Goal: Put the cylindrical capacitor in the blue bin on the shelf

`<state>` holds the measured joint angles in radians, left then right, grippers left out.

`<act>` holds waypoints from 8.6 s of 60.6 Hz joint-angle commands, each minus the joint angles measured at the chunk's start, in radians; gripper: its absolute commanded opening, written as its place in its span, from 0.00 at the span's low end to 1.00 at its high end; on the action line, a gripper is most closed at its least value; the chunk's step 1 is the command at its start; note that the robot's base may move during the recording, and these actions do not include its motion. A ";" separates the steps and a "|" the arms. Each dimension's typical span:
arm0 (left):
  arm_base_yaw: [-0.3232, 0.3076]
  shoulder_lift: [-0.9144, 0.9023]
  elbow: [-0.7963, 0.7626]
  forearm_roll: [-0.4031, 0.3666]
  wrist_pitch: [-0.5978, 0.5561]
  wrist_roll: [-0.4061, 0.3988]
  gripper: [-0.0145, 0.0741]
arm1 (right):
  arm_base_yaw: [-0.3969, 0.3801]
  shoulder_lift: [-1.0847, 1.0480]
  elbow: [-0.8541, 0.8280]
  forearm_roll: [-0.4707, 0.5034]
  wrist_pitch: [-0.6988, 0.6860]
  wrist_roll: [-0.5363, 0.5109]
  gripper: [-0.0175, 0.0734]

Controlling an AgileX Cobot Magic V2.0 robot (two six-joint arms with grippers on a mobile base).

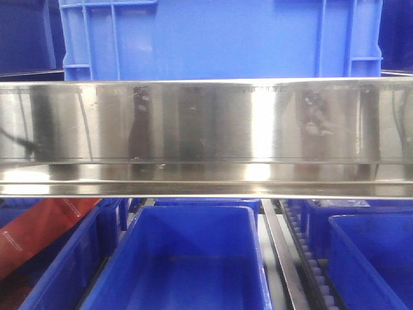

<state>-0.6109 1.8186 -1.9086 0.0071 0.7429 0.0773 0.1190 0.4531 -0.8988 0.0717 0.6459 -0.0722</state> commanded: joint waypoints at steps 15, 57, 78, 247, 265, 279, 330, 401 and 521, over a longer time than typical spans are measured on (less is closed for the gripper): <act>-0.005 0.012 -0.021 -0.007 0.006 0.001 0.85 | -0.001 -0.004 -0.007 -0.010 -0.025 -0.004 0.01; -0.004 -0.290 -0.010 -0.001 0.339 -0.011 0.04 | 0.005 -0.004 -0.007 -0.010 -0.022 -0.004 0.01; 0.000 -0.692 0.470 0.140 0.135 -0.172 0.04 | 0.005 -0.004 -0.007 -0.010 -0.014 -0.004 0.01; 0.000 -1.593 1.143 0.243 -0.078 -0.264 0.04 | 0.357 0.774 -0.672 -0.004 0.185 -0.012 0.01; 0.000 -1.593 1.143 0.246 -0.078 -0.264 0.04 | 0.357 0.434 -0.212 -0.013 -0.102 -0.012 0.01; 0.000 -1.593 1.143 0.251 -0.078 -0.264 0.04 | 0.357 0.181 0.124 -0.013 -0.227 -0.012 0.01; 0.000 -1.593 1.143 0.251 -0.078 -0.264 0.04 | 0.357 -0.130 0.415 -0.013 -0.350 -0.012 0.01; 0.535 -1.819 1.866 0.086 -0.664 -0.185 0.04 | 0.357 -0.132 0.415 -0.013 -0.348 -0.012 0.01; 0.535 -1.819 1.909 0.082 -0.684 -0.185 0.04 | -0.096 -0.453 0.868 0.036 -0.473 -0.014 0.01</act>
<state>-0.0793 0.0048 0.0024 0.0955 0.0754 -0.1086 0.0288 0.0069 -0.0806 0.1062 0.2553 -0.0825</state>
